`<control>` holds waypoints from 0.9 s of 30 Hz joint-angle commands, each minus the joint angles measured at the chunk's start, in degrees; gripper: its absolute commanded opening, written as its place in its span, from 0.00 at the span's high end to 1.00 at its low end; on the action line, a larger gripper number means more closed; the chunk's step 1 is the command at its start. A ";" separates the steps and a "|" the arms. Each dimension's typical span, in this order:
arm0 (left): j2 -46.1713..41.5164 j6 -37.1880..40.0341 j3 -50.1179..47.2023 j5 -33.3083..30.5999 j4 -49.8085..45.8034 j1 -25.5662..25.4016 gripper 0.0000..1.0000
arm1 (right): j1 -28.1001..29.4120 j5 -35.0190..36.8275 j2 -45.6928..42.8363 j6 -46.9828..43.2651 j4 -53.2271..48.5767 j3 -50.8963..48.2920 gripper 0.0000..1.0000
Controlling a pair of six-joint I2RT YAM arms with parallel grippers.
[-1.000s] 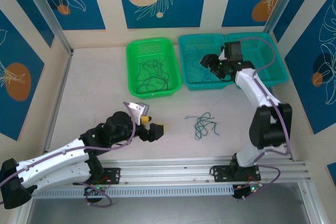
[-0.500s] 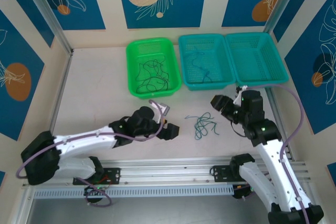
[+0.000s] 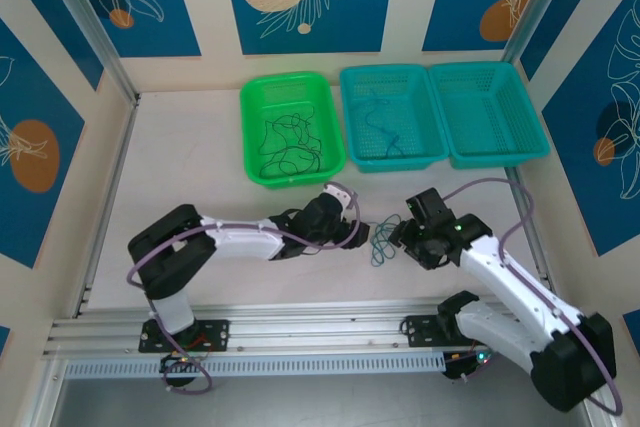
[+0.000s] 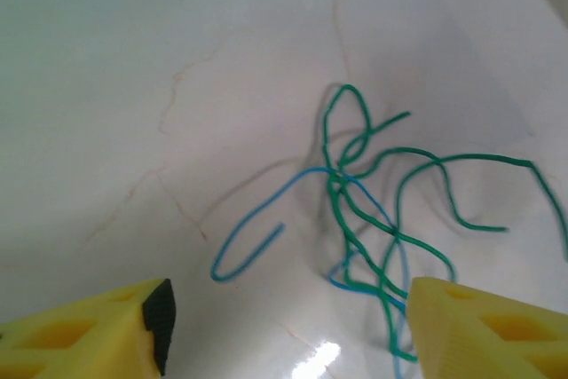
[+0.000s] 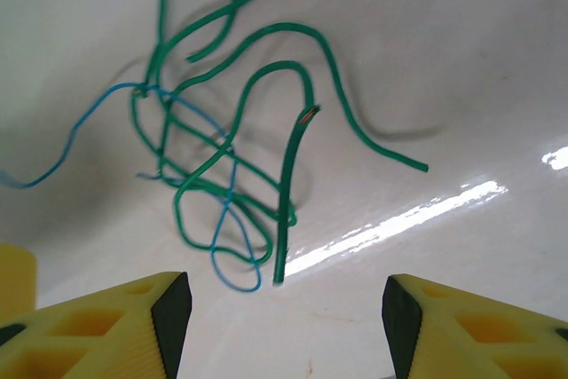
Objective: Untangle the cables
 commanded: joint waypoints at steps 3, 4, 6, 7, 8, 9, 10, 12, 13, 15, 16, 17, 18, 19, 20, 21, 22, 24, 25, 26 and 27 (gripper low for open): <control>4.83 -1.34 4.39 -4.69 1.03 -0.36 0.55 | 0.68 3.58 5.71 5.63 3.90 1.74 0.39; 5.54 -1.51 5.03 -4.24 0.41 -0.40 0.64 | 0.66 4.14 7.05 6.50 4.24 1.90 0.39; 6.15 -2.07 5.39 -3.43 -0.32 -0.35 0.82 | 0.37 5.00 9.42 6.88 4.88 2.63 0.39; 5.99 -2.61 5.26 -2.96 -0.62 -0.36 0.90 | 0.31 5.62 10.52 7.03 5.60 2.65 0.39; 5.77 -3.23 4.90 -2.64 -0.85 -0.21 0.97 | 0.03 5.86 11.45 7.32 6.07 2.70 0.39; 5.34 -3.69 4.47 -1.98 -1.19 -0.07 1.00 | -0.21 5.98 12.43 7.42 6.78 2.70 0.41; 4.58 -4.22 3.80 -1.35 -1.49 0.16 1.00 | -0.56 6.36 13.57 7.98 7.39 2.54 0.45; 2.60 -4.55 2.25 -0.87 -2.00 0.66 1.00 | -1.86 7.23 15.42 9.28 7.68 2.26 0.59; 1.21 -4.57 1.13 -0.90 -2.28 0.81 1.00 | -2.65 7.97 16.15 9.94 7.69 2.03 0.68; -1.84 -4.51 -1.02 -0.90 -2.98 1.29 1.00 | -4.28 9.30 16.81 10.65 8.20 1.45 0.80; -3.60 -4.47 -2.26 -1.06 -3.38 1.51 1.00 | -5.27 9.72 16.71 10.66 8.83 0.94 0.83; -5.01 -4.37 -3.30 -1.18 -3.81 1.77 1.00 | -6.19 9.90 16.40 10.68 9.17 0.72 0.87; -6.98 -4.37 -4.59 -1.42 -4.47 2.04 1.00 | -7.21 10.01 16.15 10.83 9.43 0.44 0.89; -8.92 -4.44 -5.95 -1.74 -5.12 2.35 1.00 | -8.33 10.13 15.81 10.83 9.75 -0.03 0.93; -10.61 -4.60 -7.11 -2.14 -5.66 2.66 1.00 | -9.27 10.20 15.54 10.85 9.98 -0.31 0.96; -12.89 -4.91 -8.94 -2.83 -6.20 2.88 1.00 | -10.52 10.11 15.20 10.76 10.28 -0.64 0.98; -15.24 -5.24 -10.80 -3.53 -6.57 3.18 1.00 | -11.75 9.87 14.83 10.47 10.68 -1.07 1.00; -19.63 -5.48 -14.24 -4.38 -7.32 3.99 1.00 | -14.11 9.06 13.92 10.19 11.21 -1.75 1.00; -21.85 -5.38 -15.92 -4.72 -8.24 4.53 1.00 | -15.16 8.88 13.43 10.25 11.12 -2.07 1.00; -24.09 -5.46 -17.25 -5.05 -9.43 5.09 1.00 | -15.98 8.85 12.95 10.32 11.20 -2.24 1.00; -26.78 -5.62 -18.83 -5.72 -11.01 5.61 1.00 | -16.81 8.89 12.32 10.32 11.03 -2.40 1.00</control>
